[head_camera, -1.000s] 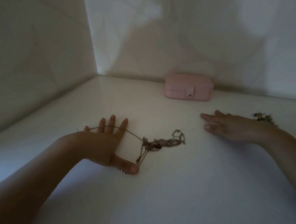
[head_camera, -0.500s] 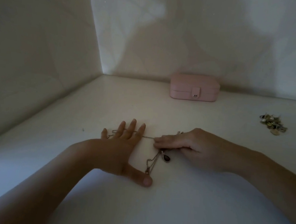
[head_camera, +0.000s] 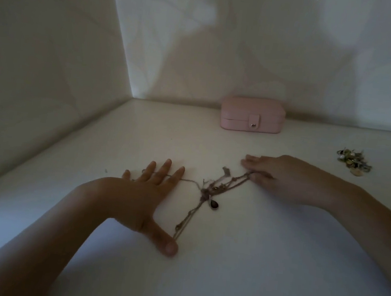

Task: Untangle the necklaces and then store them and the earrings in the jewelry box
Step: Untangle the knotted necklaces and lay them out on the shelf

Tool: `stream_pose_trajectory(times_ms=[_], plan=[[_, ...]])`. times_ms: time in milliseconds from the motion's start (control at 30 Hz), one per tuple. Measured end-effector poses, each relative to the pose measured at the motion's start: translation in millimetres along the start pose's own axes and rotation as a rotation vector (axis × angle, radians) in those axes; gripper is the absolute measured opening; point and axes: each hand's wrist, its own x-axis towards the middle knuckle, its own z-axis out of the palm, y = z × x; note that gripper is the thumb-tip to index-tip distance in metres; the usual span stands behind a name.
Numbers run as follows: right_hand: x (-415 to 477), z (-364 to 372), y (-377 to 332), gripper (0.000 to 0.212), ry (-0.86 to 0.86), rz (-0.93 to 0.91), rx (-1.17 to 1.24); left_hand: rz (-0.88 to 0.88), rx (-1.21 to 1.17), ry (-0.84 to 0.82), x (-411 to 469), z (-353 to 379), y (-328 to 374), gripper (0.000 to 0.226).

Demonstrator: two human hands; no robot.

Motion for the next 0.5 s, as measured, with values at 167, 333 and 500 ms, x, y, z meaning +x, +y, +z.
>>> stream_pose_trajectory(times_ms=[167,333,500], plan=[[3,6,-6,0.038,0.207,-0.03,0.018,0.058,-0.028,0.024,-2,0,-8,0.137],[-5,8,-44,0.029,0.245,-0.437,0.405,0.141,-0.248,0.326,10,0,15,0.092],[0,10,-30,0.036,0.147,-0.335,0.371,0.056,-0.091,0.203,18,9,24,0.094]])
